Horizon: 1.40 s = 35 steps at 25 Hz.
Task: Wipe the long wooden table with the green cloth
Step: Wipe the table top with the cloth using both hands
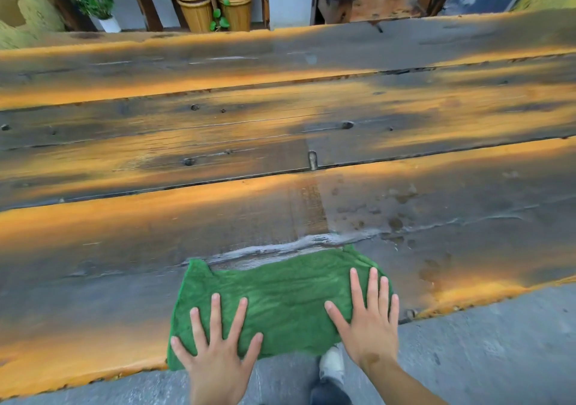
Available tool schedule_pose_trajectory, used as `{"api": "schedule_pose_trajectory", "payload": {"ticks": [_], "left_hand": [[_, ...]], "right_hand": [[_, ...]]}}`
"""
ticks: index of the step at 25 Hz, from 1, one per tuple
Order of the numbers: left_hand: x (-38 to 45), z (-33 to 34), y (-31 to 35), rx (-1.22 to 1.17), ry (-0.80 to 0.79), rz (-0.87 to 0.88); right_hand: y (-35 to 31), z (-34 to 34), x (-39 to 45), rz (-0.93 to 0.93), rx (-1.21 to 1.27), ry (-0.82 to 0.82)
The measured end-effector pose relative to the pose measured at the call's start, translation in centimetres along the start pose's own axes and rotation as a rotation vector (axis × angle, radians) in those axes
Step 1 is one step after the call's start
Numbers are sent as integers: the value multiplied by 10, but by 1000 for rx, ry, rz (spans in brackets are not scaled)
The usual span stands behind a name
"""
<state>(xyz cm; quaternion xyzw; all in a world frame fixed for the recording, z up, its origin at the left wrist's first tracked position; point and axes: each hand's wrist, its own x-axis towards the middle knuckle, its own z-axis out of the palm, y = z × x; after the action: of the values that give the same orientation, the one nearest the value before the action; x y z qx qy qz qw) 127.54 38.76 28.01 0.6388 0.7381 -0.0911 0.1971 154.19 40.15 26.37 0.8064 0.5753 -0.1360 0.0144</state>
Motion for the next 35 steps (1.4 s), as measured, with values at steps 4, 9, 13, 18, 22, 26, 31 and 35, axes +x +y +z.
{"api": "schedule_pose_trajectory", "payload": {"ticks": [4, 9, 13, 18, 22, 26, 31, 35], "left_hand": [[40, -4, 27, 43, 30, 14], [104, -26, 69, 68, 46, -34], [166, -49, 105, 45, 108, -86], [251, -85, 143, 15, 118, -88], [312, -107, 158, 27, 133, -106], [371, -133, 170, -2, 153, -117], [442, -164, 181, 31, 139, -99], [522, -194, 191, 36, 182, -60]], "right_hand": [[8, -10, 47, -38, -18, 53], [6, -34, 133, -86, -22, 56], [2, -59, 211, -128, -54, -23], [-14, -81, 314, -136, -53, -1], [-34, -94, 387, -149, -61, 9], [-55, -105, 445, -156, -57, 1], [-85, -118, 528, -156, -60, 41], [-112, -129, 602, -143, -69, 79]]}}
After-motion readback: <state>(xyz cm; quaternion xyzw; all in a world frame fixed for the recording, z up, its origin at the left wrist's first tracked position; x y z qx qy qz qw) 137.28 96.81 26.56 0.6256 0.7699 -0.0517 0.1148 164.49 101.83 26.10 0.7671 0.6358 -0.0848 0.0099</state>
